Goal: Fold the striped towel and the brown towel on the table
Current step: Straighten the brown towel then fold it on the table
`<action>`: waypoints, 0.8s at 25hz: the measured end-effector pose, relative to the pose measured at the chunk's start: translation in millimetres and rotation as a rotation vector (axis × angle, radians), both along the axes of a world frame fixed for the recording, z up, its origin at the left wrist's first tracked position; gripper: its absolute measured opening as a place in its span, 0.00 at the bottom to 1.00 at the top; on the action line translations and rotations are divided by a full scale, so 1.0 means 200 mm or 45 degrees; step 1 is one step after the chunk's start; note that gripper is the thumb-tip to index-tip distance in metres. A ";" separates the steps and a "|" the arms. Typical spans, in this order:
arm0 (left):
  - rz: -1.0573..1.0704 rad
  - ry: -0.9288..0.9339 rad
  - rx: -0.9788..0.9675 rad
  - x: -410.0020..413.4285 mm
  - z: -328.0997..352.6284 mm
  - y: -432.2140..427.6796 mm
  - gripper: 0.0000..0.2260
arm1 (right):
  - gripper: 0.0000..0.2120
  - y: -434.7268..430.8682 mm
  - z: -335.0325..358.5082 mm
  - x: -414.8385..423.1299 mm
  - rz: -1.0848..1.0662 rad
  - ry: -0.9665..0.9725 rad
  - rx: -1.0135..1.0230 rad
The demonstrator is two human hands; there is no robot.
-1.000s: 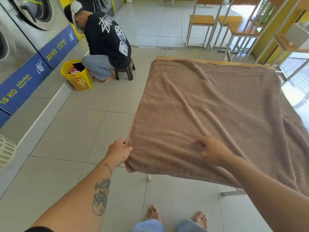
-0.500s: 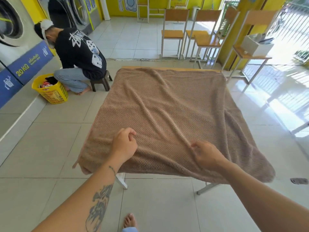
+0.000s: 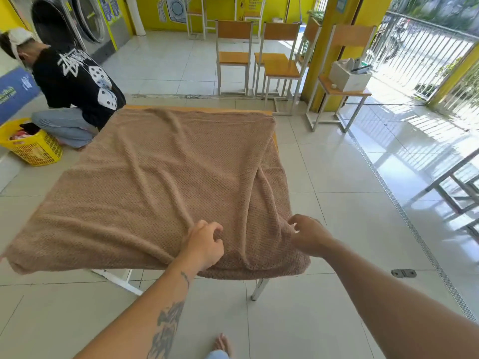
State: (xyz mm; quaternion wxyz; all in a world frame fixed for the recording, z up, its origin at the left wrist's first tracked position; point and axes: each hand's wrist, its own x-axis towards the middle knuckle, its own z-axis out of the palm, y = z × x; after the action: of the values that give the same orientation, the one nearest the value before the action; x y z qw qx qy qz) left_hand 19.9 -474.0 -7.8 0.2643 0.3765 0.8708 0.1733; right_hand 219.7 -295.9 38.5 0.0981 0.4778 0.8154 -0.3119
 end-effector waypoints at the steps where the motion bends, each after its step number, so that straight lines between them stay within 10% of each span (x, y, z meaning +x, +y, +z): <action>1: 0.002 0.021 0.006 0.02 -0.01 0.06 0.16 | 0.21 0.04 -0.02 -0.03 0.011 0.038 -0.006; 20: 0.820 0.132 0.280 0.26 0.03 0.58 0.05 | 0.02 0.45 -0.22 -0.31 0.365 0.169 -0.440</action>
State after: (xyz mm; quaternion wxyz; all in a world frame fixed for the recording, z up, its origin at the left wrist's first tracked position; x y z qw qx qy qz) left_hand 72.8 -357.3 -2.8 0.1093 0.1167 0.9334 0.3213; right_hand 157.7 -205.4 -4.5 0.1679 0.3115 0.8141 -0.4604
